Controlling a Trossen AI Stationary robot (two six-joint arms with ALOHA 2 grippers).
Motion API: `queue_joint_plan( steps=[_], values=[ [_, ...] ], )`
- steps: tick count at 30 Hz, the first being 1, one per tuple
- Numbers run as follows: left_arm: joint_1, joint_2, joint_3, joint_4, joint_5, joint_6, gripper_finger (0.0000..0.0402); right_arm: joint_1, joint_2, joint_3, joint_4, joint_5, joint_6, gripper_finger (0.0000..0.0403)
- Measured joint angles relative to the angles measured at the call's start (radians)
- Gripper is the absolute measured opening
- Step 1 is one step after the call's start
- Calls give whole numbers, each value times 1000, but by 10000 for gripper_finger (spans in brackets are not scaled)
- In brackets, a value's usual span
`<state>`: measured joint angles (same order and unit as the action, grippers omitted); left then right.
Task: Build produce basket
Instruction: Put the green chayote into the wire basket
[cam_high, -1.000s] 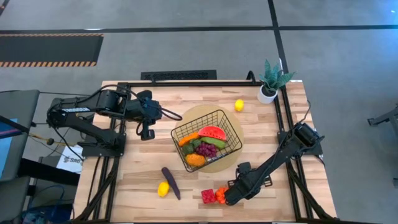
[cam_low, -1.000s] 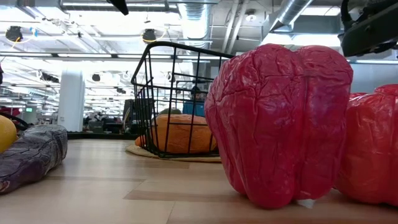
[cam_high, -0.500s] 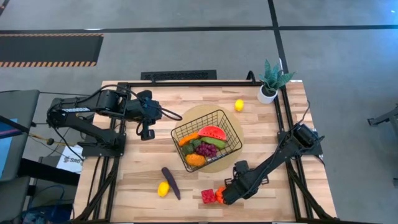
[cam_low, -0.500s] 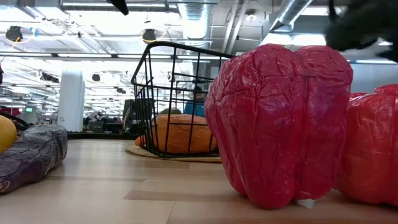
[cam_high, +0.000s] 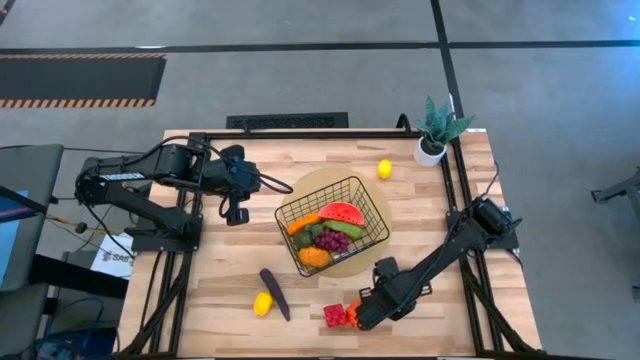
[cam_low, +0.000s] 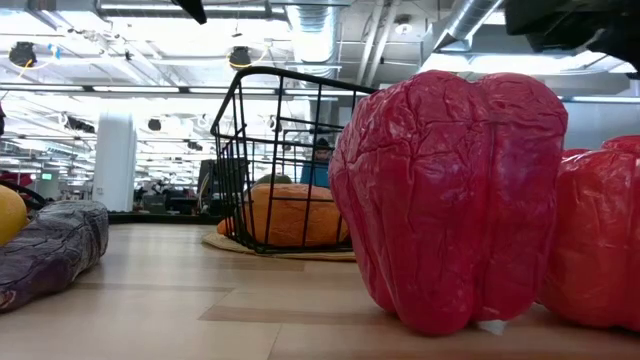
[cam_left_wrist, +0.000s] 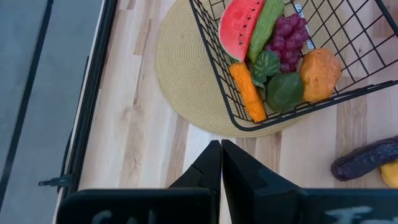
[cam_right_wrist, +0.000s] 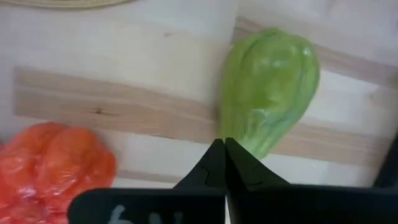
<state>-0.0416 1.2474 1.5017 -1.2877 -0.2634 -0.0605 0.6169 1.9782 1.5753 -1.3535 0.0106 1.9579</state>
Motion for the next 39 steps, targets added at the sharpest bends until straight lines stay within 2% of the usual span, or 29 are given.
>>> queue_joint_plan(
  steps=[7, 15, 21, 26, 34, 39],
  values=[
    [0, 0, 0, 2, 0, 1, 0, -35, -1, 0, -29, -15, -64, 73],
    [0, 0, 0, 5, -1, 12, 0, -73, -2, 0, -135, -130, -175, 189],
    [0, 0, 0, 5, -1, 23, 0, -74, 4, 2, -141, -125, -158, 264],
    [0, 0, 0, 5, -1, 23, 0, -68, 6, -45, -74, -118, -113, 292],
    [0, 0, 0, 5, -1, 23, 0, -61, 7, -141, -12, -136, -104, 304],
    [0, 0, 0, 5, 12, 15, 0, -61, 0, -230, 152, -140, -93, 304]
  ],
)
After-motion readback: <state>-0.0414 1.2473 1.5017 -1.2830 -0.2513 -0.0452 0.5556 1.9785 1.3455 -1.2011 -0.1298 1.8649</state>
